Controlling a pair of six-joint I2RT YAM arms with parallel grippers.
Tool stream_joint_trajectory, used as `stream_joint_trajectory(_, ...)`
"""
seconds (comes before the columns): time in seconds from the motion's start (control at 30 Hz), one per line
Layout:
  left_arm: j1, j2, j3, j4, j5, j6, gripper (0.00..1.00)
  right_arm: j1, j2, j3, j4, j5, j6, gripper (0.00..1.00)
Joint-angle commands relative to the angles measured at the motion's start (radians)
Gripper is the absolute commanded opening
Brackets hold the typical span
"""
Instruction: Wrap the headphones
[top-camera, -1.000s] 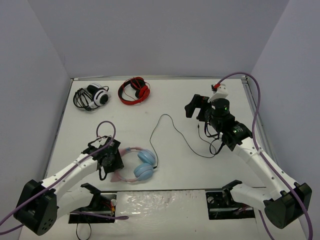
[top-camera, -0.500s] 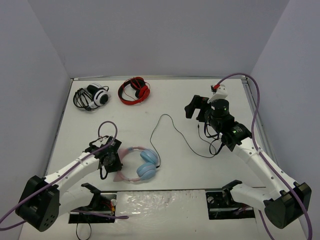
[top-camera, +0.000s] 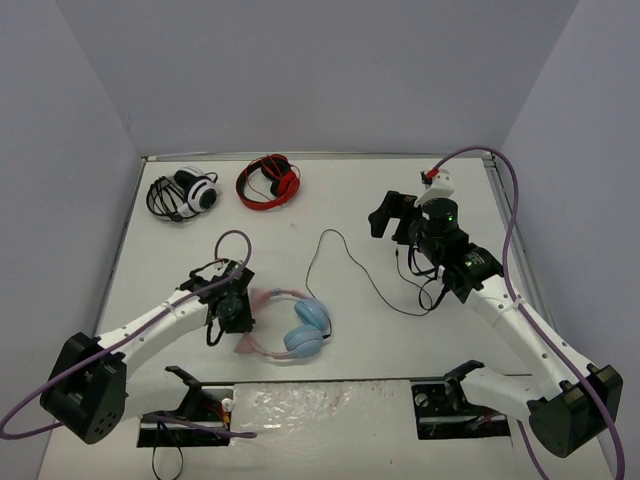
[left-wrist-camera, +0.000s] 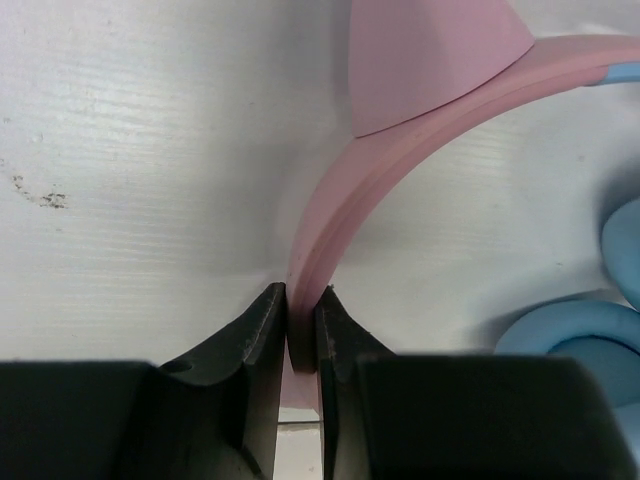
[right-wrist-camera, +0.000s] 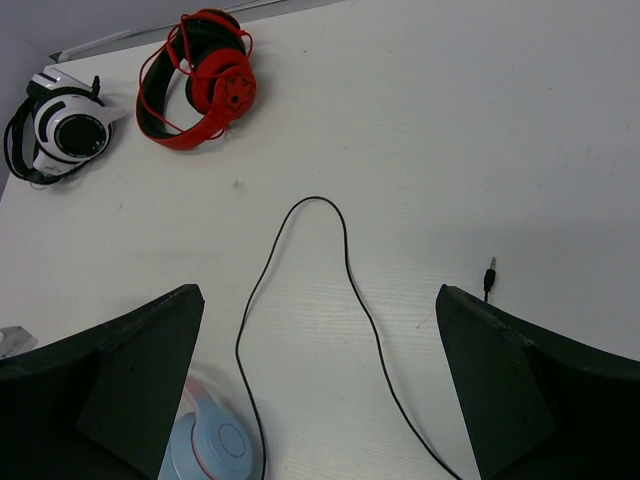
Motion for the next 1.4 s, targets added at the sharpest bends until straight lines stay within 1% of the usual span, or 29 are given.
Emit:
stream_joint_trajectory(0.0, -0.013, -0.034, 0.164, -0.043, -0.011, 0.047, 0.0, -0.001, 0.004, 0.025, 0.069, -0.014, -0.021, 1.0)
stream_joint_trajectory(0.17, -0.013, -0.054, 0.257, -0.106, -0.076, 0.084, 0.0, -0.001, 0.011, 0.016, 0.07, -0.017, -0.022, 1.0)
stream_joint_trajectory(0.37, -0.013, -0.066, 0.354, -0.162, -0.114, 0.105, 0.0, -0.001, 0.034, 0.002, 0.071, -0.031, -0.031, 1.0)
stream_joint_trajectory(0.6, -0.013, -0.102, 0.522, -0.277, -0.232, 0.149, 0.0, -0.001, 0.069, -0.029, 0.09, -0.032, -0.06, 1.0)
stream_joint_trajectory(0.67, -0.012, -0.104, 0.573, -0.306, -0.273, 0.164, 0.0, 0.001, 0.073, -0.038, 0.105, -0.044, -0.061, 1.0)
stream_joint_trajectory(0.8, -0.012, -0.093, 0.652, -0.336, -0.297, 0.191, 0.0, 0.0, 0.078, -0.059, 0.146, -0.095, -0.05, 1.0)
stream_joint_trajectory(1.03, -0.013, -0.081, 0.72, -0.343, -0.299, 0.203, 0.0, 0.009, 0.071, -0.128, 0.271, -0.194, -0.056, 0.98)
stream_joint_trajectory(1.23, -0.012, -0.07, 0.78, -0.346, -0.295, 0.206, 0.0, 0.024, 0.051, -0.22, 0.454, -0.277, -0.045, 0.96)
stream_joint_trajectory(1.37, -0.012, -0.053, 0.829, -0.342, -0.297, 0.216, 0.0, 0.044, 0.038, -0.28, 0.545, -0.31, -0.049, 0.95)
